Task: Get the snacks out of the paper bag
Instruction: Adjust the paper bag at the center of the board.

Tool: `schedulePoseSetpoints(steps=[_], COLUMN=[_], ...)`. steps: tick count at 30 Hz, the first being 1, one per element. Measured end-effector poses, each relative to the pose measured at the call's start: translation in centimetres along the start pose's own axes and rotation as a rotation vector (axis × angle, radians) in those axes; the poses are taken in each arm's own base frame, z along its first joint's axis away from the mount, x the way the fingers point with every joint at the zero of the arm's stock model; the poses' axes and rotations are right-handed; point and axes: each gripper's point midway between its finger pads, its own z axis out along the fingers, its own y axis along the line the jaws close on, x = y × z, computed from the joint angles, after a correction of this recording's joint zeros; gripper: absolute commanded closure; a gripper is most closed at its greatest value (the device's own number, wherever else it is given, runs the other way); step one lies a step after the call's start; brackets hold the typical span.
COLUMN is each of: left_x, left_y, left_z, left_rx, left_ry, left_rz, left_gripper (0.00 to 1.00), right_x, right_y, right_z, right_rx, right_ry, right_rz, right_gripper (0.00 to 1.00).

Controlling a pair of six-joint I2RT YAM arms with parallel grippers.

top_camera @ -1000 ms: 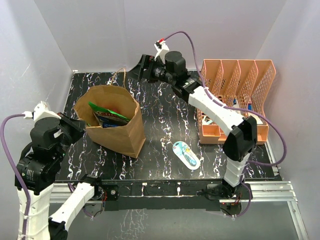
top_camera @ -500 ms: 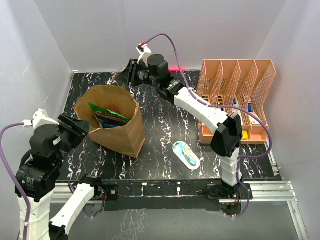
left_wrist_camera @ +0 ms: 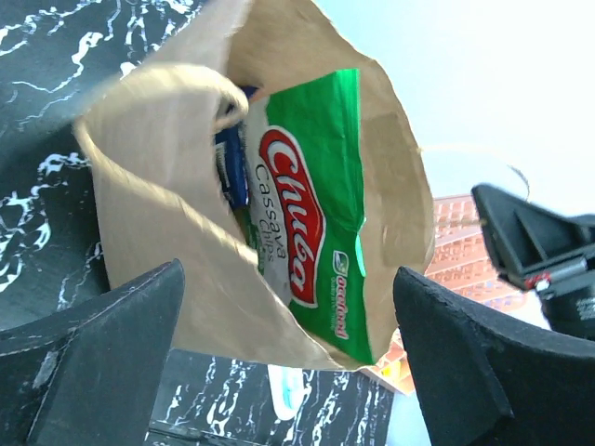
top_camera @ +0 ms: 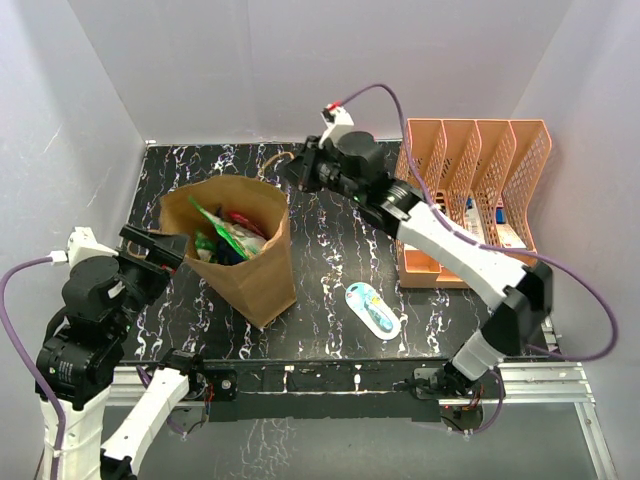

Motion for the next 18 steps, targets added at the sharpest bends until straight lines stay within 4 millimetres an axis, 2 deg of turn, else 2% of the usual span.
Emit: schedulePoseSetpoints(steps=[3,9,15,18], left_x=[0.1,0.8,1.4,1.1], left_y=[-0.7,-1.5,-2.5,-4.0], left_z=[0.1,1.0,2.8,4.5], left_rx=[0.030,0.043,0.035,0.011], left_ry=[0.013,0.052,0.109,0.139], left_rz=[0.001,0.013,0.079,0.128], left_gripper=[0.03,0.02,0.02,0.02], right_x=[0.8,2.1,2.7,2.6], right_y=[-0.6,-1.2,-1.9,-2.1], right_z=[-3.6,-8.1,-9.8,-10.3], right_rx=[0.031,0.043,0.075,0.089], right_ry=[-0.002,-0.003,0.003,0.002], right_rz=[0.007,0.037,0.034,0.028], right_gripper=[0.93,0.92,0.92,0.92])
